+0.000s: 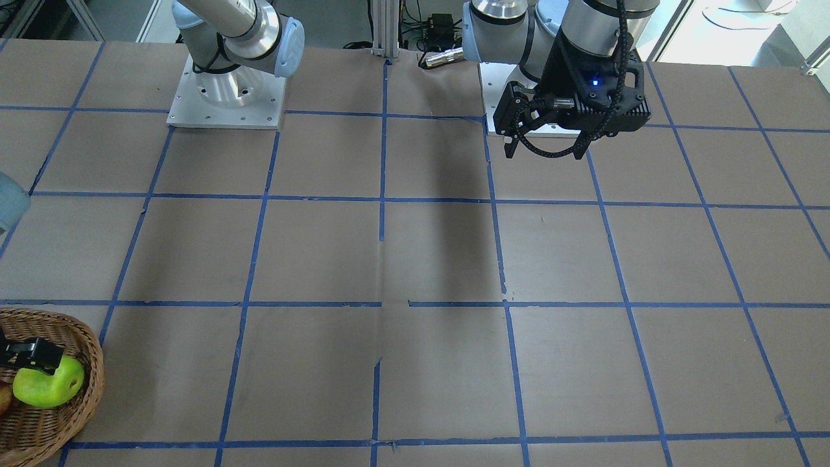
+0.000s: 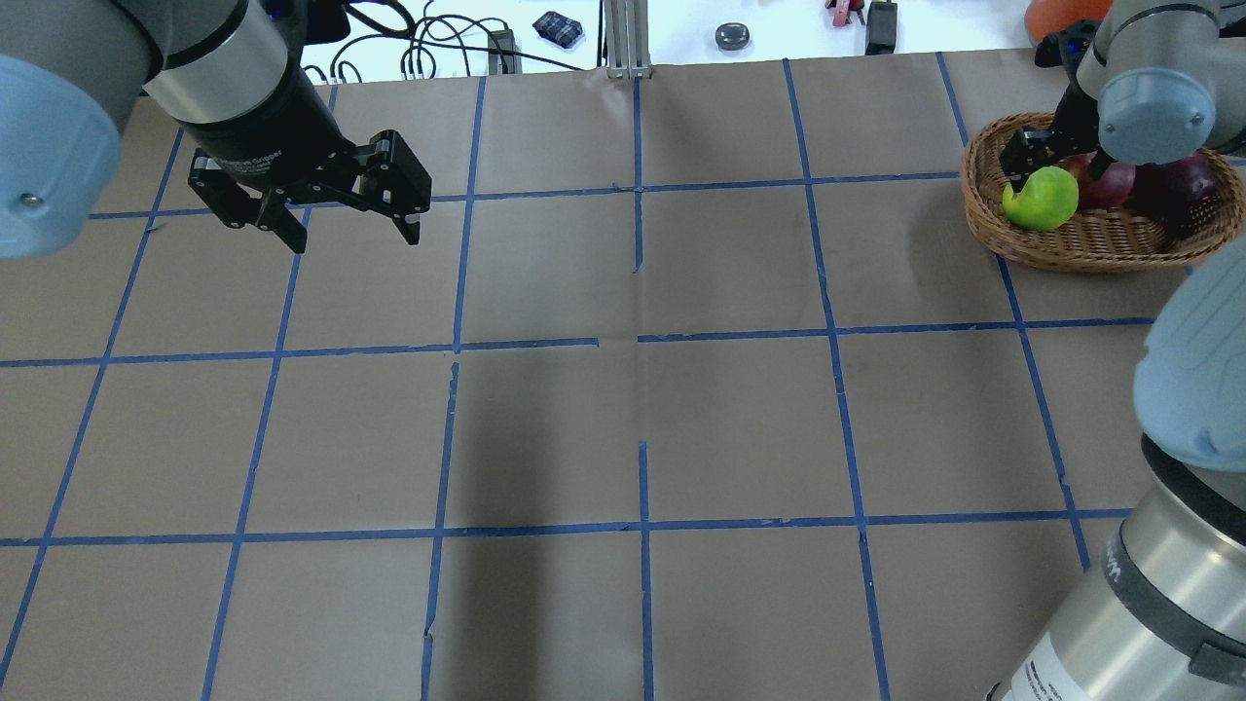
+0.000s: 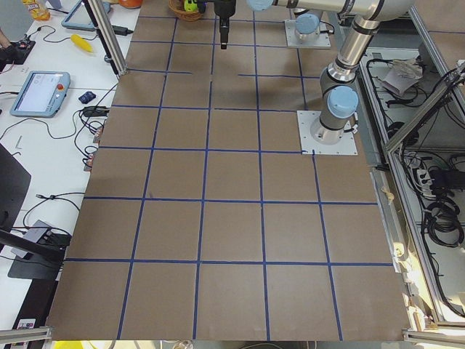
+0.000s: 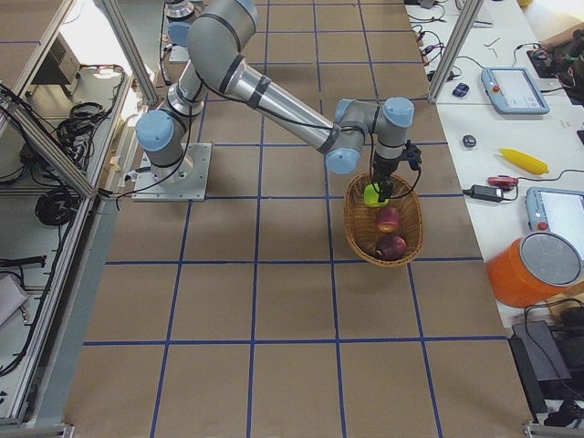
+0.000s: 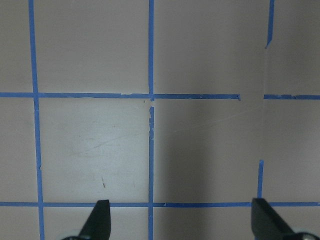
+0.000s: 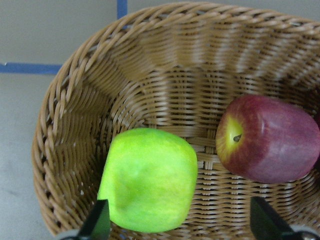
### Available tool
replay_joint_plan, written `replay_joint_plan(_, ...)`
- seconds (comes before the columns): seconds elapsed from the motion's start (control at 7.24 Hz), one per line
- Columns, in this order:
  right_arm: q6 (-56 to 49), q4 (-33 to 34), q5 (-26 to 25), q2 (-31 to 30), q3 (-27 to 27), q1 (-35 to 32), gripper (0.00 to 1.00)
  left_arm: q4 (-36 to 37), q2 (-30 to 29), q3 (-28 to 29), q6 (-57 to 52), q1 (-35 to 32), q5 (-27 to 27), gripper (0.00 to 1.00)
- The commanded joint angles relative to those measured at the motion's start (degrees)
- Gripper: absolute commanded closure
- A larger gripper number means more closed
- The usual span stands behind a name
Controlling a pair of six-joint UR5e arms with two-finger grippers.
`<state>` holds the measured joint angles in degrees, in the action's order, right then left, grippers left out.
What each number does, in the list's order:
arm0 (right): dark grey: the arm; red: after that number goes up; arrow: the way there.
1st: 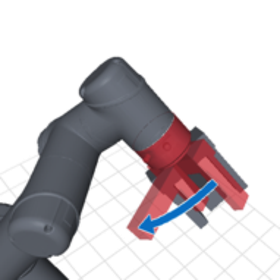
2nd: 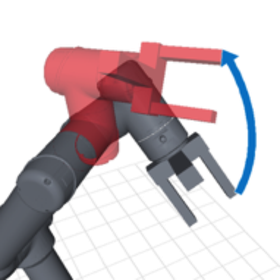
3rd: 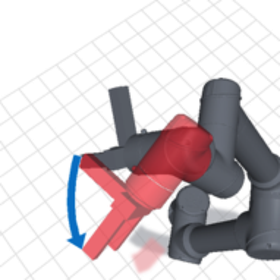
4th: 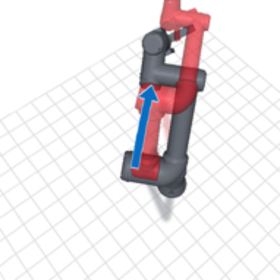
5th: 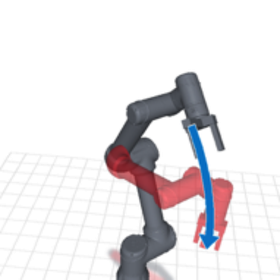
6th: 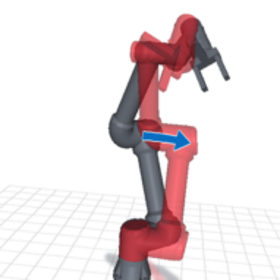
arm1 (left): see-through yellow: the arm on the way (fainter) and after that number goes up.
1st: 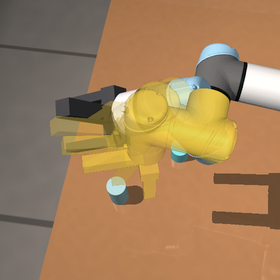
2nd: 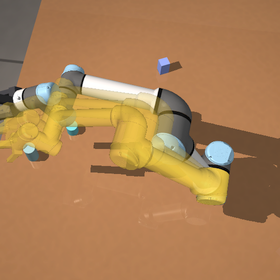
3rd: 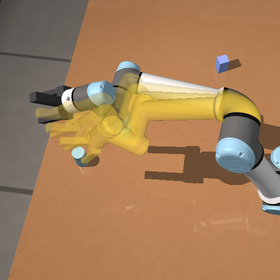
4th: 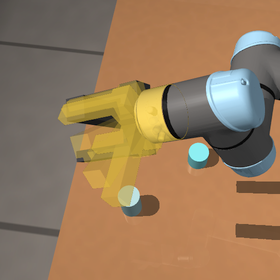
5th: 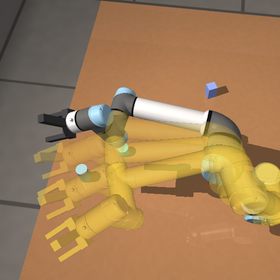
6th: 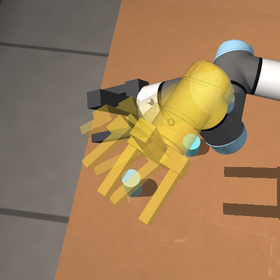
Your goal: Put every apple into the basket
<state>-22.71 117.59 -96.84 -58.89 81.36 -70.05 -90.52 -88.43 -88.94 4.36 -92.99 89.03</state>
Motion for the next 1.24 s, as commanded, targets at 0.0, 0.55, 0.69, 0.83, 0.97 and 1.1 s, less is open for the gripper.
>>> replay_joint_plan(0.0,0.64,-14.07,0.59,-8.82,0.2,-1.22,0.0,0.0,0.01,0.0,-0.06,0.0,0.0,0.0)
replay_joint_plan(0.55,14.42,-29.43,7.46,-22.64,2.39,-10.25,0.0,0.0,-0.07,0.0,-0.06,0.0,0.0,0.0)
replay_joint_plan(0.69,15.23,-29.44,7.45,-26.15,4.75,-14.02,0.0,0.0,0.01,0.0,-0.06,0.08,0.0,0.0)
replay_joint_plan(0.83,19.33,-29.35,7.45,-28.97,7.12,-16.84,0.0,0.0,0.01,0.0,0.03,0.0,0.0,0.0)
replay_joint_plan(0.97,21.8,-29.17,8.06,-29.26,7.41,-17.83,0.0,0.0,0.01,0.0,0.03,0.08,0.0,0.0)
replay_joint_plan(1.1,21.92,-29.17,8.24,-28.74,8.37,-17.75,0.0,0.0,0.01,0.0,0.03,0.09,0.0,0.0)
